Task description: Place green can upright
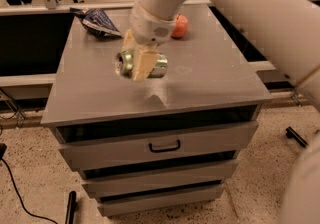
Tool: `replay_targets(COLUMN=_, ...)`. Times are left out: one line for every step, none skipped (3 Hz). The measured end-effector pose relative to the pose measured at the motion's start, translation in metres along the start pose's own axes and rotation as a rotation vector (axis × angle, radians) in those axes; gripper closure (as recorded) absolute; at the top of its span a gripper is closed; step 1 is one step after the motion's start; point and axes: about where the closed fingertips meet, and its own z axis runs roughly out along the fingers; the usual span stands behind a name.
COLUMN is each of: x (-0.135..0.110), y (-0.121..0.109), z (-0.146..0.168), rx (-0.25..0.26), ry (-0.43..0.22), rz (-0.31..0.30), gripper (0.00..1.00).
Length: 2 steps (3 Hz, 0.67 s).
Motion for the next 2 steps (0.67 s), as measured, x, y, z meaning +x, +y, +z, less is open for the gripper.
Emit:
replay_targets(x=-0.0151, y=0.0209, z=0.0033, rx=0.088, ry=-0.217, rz=0.026, gripper=1.00)
replay_targets(x=-0.0169, y=0.0245, z=0.0106, rx=0.203, ry=-0.448, rz=0.050, gripper=1.00)
